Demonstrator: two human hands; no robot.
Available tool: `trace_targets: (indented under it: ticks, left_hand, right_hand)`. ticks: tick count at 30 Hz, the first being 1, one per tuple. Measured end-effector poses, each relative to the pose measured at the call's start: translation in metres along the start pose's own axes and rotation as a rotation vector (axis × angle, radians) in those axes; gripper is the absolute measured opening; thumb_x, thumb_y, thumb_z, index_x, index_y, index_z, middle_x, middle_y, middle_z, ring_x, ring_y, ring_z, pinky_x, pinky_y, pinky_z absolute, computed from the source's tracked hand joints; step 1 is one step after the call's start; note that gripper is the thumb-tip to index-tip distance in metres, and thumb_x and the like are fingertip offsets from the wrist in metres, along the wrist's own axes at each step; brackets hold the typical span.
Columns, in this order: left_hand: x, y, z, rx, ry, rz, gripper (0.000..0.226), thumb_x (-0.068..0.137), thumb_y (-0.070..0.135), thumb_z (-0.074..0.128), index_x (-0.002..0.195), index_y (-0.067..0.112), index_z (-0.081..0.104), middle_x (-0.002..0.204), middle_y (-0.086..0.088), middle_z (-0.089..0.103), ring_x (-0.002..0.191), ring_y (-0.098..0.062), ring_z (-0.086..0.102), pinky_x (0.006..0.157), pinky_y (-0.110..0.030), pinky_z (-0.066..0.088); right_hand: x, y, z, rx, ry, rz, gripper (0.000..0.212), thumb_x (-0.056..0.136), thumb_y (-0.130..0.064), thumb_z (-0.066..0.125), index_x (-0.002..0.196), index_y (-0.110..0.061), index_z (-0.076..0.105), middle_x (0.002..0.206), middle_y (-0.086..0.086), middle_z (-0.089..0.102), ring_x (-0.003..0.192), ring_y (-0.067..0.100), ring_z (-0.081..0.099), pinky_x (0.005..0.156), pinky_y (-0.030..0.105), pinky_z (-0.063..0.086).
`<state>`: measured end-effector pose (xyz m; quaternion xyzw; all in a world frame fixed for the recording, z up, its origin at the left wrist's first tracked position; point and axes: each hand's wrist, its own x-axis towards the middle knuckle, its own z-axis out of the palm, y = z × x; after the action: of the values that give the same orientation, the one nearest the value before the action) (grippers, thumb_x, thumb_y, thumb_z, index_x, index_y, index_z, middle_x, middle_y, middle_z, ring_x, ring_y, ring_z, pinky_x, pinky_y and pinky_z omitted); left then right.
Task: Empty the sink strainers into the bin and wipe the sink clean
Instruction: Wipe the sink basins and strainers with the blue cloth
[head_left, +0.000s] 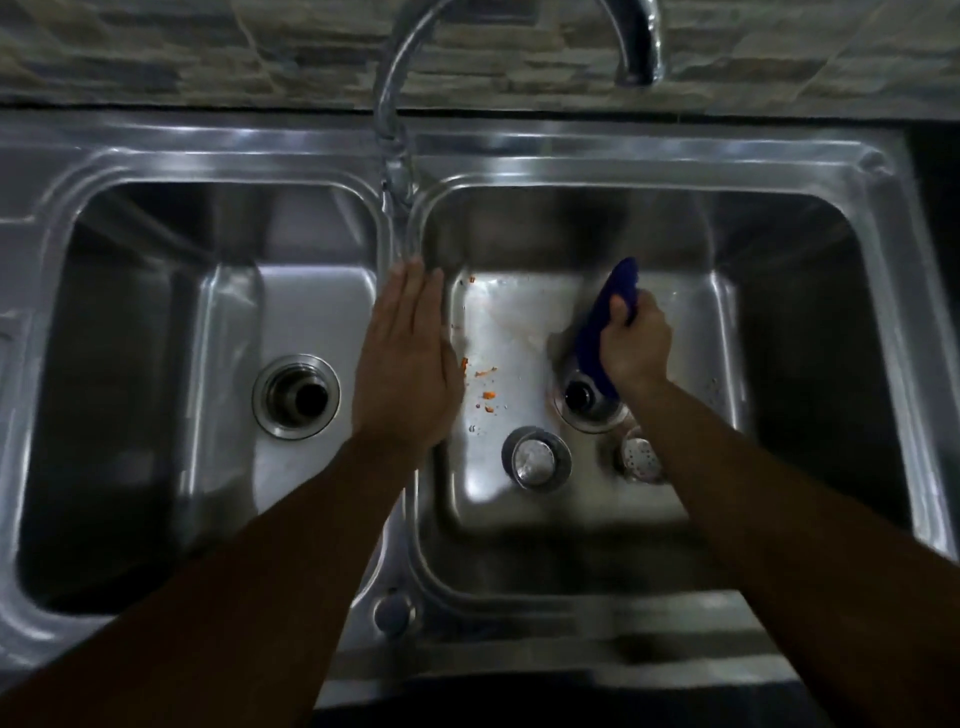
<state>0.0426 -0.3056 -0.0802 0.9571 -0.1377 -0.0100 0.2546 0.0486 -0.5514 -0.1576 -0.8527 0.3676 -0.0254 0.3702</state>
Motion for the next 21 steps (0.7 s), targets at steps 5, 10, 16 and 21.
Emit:
trace_targets:
  ticks: [5,10,16,21]
  left_hand:
    - [0.002,0.000,0.007,0.010,0.108,0.003,0.052,0.102,0.015,0.029,0.147,-0.010,0.039,0.155,-0.029,0.036,0.149,-0.040,0.029,0.125,-0.049,0.021]
    - [0.004,-0.001,0.009,0.059,0.078,-0.014,0.055,0.100,0.018,0.028,0.149,-0.004,0.037,0.158,-0.024,0.033,0.152,-0.033,0.024,0.128,-0.040,0.012]
    - [0.004,-0.003,0.012,0.103,0.084,0.007,0.056,0.098,0.016,0.025,0.149,-0.005,0.038,0.159,-0.024,0.032,0.152,-0.033,0.025,0.126,-0.048,0.020]
    - [0.003,-0.002,0.011,0.110,0.081,0.020,0.051,0.100,0.007,0.035,0.150,-0.005,0.036,0.159,-0.025,0.031,0.152,-0.034,0.023,0.126,-0.049,0.020]
  right_hand:
    - [0.042,0.017,0.033,0.013,0.024,0.139,0.044,0.107,-0.026,0.036,0.148,-0.009,0.037,0.138,0.023,0.053,0.124,0.038,0.053,0.098,0.033,0.041]
    - [-0.001,-0.029,0.108,-0.107,-0.099,-0.115,0.055,0.108,-0.019,0.030,0.154,0.004,0.013,0.163,0.021,0.011,0.152,0.032,0.010,0.123,0.036,0.009]
    - [-0.031,-0.035,0.157,-0.653,-0.446,-0.762,0.062,0.104,-0.028,0.032,0.156,-0.002,0.010,0.164,0.023,-0.001,0.152,0.039,-0.002,0.123,0.051,0.014]
    - [0.025,0.031,0.087,-0.730,-0.445,-0.924,0.083,0.082,-0.002,0.057,0.156,-0.007,0.020,0.164,0.013,0.015,0.152,0.033,0.014,0.125,0.045,0.012]
